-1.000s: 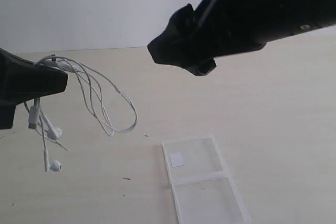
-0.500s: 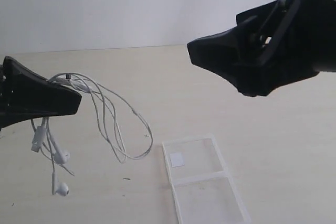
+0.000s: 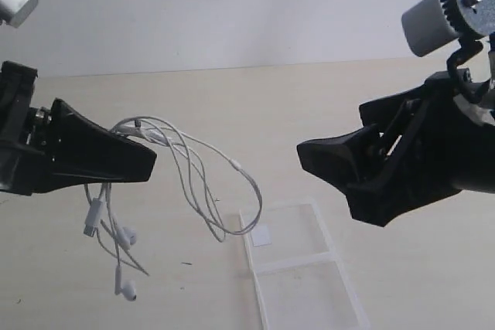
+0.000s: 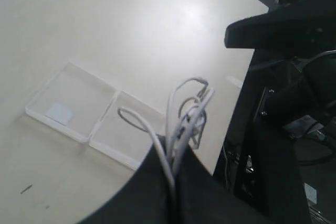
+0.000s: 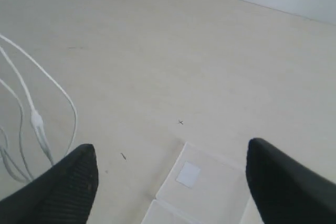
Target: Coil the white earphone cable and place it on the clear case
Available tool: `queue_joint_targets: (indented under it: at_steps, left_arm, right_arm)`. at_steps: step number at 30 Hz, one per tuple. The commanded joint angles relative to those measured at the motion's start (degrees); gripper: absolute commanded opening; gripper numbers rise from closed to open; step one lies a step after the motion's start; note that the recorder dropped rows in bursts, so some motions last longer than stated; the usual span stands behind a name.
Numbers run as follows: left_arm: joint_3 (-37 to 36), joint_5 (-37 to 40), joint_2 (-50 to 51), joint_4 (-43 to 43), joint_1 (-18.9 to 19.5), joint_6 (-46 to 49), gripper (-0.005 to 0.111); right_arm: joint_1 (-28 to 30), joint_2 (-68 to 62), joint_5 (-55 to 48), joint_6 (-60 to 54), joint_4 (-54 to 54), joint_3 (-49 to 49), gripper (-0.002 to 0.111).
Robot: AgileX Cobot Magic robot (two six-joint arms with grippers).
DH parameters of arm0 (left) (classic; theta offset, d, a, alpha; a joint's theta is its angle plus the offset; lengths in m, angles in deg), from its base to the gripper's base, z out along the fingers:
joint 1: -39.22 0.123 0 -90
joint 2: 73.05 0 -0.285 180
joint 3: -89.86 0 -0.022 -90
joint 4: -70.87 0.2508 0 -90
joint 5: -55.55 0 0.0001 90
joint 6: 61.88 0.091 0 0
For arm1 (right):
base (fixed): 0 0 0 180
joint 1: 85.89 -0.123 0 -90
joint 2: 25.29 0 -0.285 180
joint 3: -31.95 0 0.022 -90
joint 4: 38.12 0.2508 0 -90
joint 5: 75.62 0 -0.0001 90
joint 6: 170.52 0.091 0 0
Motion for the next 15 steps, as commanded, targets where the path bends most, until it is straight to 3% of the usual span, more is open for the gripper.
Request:
queue_joint_targets:
  at_steps: [1,9,11,15]
  left_arm:
    - [0.5,0.5,1.9,-3.3,-3.5,1.3,0.0]
    - [0.5,-6.0,5.0,-10.8,-9.2,5.6,0.0]
    - [0.5,-6.0,5.9,-14.6,-9.1,7.5,0.0]
    - [0.5,-5.9,7.6,-23.0,-9.1,13.3,0.0]
  right_arm:
    - [0.3,1.2,3.4,2.5,-1.1,0.3,0.064]
    - [0.4,4.1,2.3,4.3,-6.8,0.3,0.032]
    - [1.4,5.5,2.0,11.7,-11.6,0.3,0.027]
    - [5.0,8.7,-0.2,26.7,-26.3,0.3,0.027]
